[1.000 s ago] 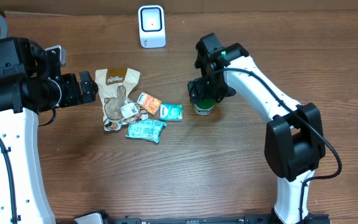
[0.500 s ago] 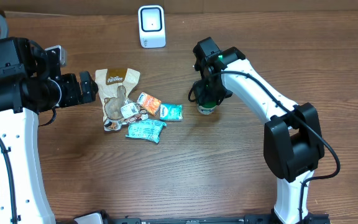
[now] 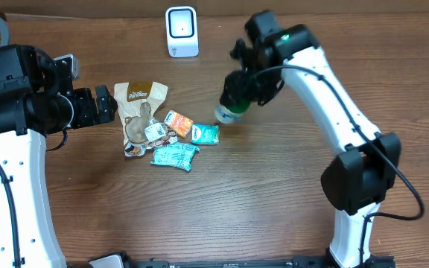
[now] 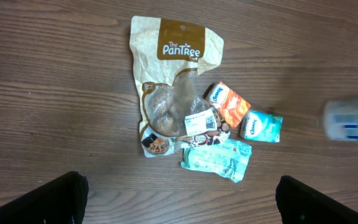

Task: Scan the item barcode
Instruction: 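Lift the jar with the right gripper and carry it toward the scanner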

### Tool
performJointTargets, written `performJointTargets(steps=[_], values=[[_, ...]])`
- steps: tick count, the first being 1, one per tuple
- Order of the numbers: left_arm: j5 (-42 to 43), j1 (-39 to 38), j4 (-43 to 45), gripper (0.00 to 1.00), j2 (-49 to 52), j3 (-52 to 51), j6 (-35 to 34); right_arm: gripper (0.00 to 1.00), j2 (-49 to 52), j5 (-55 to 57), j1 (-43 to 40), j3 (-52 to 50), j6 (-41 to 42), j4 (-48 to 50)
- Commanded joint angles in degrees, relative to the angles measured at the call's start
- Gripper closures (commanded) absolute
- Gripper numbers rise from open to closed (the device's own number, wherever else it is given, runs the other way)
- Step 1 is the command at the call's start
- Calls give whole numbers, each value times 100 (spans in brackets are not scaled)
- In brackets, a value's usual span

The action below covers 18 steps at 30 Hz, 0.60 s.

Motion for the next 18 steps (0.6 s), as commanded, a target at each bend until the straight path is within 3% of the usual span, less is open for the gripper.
performJointTargets(steps=[1, 9, 18], values=[[83, -33, 4, 0, -2, 22, -39, 59, -546, -1762, -284, 518, -442, -24], [83, -33, 4, 1, -2, 24, -39, 59, -761, -4533, -1180, 577, -1279, -162], [83, -33, 4, 0, -2, 24, -39, 59, -758, -4782, -1368, 577, -1707, -348]])
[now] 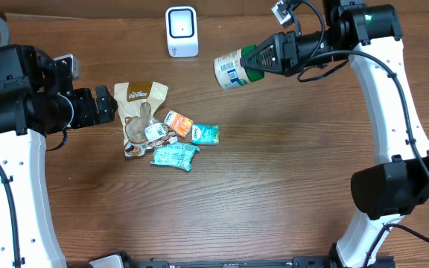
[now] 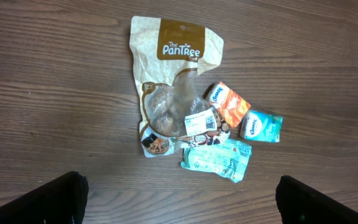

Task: Scan the item barcode
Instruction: 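Lift the jar with the right gripper and carry it toward the scanner, then hold the jar's label in front of the white scanner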

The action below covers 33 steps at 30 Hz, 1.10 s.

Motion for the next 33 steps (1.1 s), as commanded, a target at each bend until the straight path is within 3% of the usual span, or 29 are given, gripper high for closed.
performJointTargets(steps=[1, 11, 16, 25, 33], values=[[85, -33, 7, 0, 0, 24, -39, 59, -173, -492, 50, 181, -332, 11], [85, -33, 4, 0, -2, 24, -39, 59, -173, 1246, 326, 181, -293, 529], [85, -33, 4, 0, -2, 24, -39, 59, -157, 3115, 863, 175, 289, 1200], [85, -33, 4, 0, -2, 22, -39, 62, 243, 6321, 1904, 170, 229, 3040], [85, -33, 4, 1, -2, 22, -39, 64, 942, 6544, 2094, 170, -1545, 4924]])
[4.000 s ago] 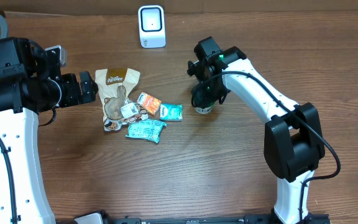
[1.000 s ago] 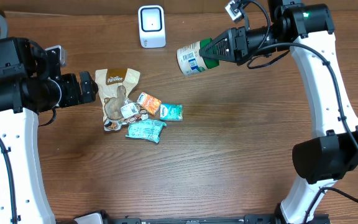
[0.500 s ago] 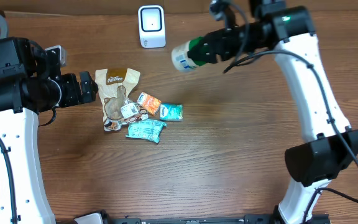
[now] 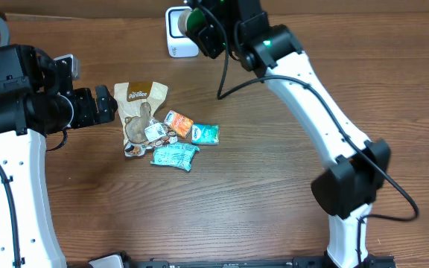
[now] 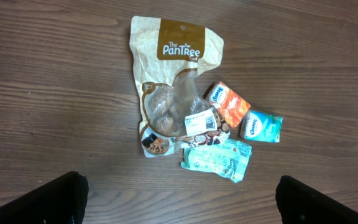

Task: Scan the item barcode
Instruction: 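Hold the jar's label in front of the white scanner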

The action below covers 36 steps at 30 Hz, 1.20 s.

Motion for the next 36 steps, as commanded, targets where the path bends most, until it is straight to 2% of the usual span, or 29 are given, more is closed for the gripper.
performJointTargets(steps=[1, 6, 8, 14, 20, 36], values=[[85, -33, 4, 0, 0, 24, -39, 64, 326, 372, -11, 157, -905, 551], [85, -33, 4, 0, -2, 22, -39, 64, 807, 466, -11, 157, -1147, 1580], [85, -33, 4, 0, 0, 22, -39, 60, 1051, 535, -13, 157, -1189, 2081], [85, -33, 4, 1, 0, 22, -39, 59, 1797, 846, -17, 157, -2332, 3362], [85, -33, 4, 0, -2, 22, -39, 58, 2129, 1257, -24, 157, -3084, 4266], [85, -33, 4, 0, 0, 22, -39, 56, 2249, 1244, 39, 157, -4660, 4345]])
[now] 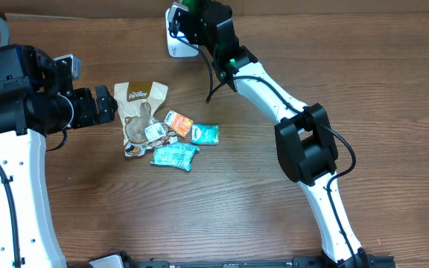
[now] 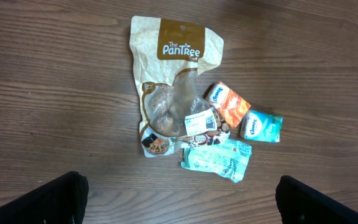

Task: Scan the item barcode
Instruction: 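Hold the jar's label in front of the white scanner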

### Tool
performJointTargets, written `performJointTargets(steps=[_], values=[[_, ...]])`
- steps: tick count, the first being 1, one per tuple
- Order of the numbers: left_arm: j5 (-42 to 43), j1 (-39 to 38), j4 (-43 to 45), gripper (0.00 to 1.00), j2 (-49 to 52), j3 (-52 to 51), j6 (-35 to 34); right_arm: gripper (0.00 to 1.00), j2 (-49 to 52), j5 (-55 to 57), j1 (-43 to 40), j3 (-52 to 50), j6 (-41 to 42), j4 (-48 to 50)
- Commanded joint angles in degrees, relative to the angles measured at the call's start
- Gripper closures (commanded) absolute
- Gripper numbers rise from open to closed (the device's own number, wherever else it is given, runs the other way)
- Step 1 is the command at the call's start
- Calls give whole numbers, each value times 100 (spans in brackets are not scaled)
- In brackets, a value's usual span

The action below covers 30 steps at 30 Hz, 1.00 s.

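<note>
The white barcode scanner stands at the table's far edge, mostly covered by my right arm. My right gripper is right in front of it, shut on the bottle, of which only the green end shows at the top edge. My left gripper hangs open and empty over the pile of packets, its dark fingers wide apart. In the pile lie a tan Pantree pouch, an orange packet, a teal tissue pack and a teal wrapper.
The right arm's white links stretch from the front right across the table to the scanner, and its cable dangles near the pile. The left arm stands at the left edge.
My right hand has moved a little further back and left and now covers more of the scanner. Less of the bottle's green end shows. The left arm and the pile have not moved.
My right gripper first held the bottle low at the table, right of the pile. Then it held the bottle lifted and lying sideways to the right of the scanner. Afterwards it was at the scanner's front, and now it is tight against it.
</note>
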Motion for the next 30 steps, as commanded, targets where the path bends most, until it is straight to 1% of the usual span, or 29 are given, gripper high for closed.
performJointTargets(steps=[1, 10, 13, 17, 21, 25, 29, 30], values=[[85, -33, 4, 0, -2, 24, -39, 57, -20, 66, 66, 157, -393, 68], [85, -33, 4, 0, 0, 22, -39, 56, -26, 74, 168, 157, -389, -22], [85, -33, 4, 1, 0, 24, -39, 56, -76, 96, 221, 157, -188, -24], [85, -33, 4, 1, -2, 22, -39, 56, -374, 168, 251, 157, 616, -184], [85, -33, 4, 0, 0, 22, -39, 56, -833, 380, 317, 157, 1504, -647], [85, -33, 4, 0, 0, 22, -39, 53, -1484, 382, 413, 157, 2531, -1709], [85, -33, 4, 0, 0, 22, -39, 51, -2308, -44, 433, 157, 4120, -3311], [85, -33, 4, 0, 0, 24, -39, 51, -2474, -249, 433, 157, 4376, -3648]])
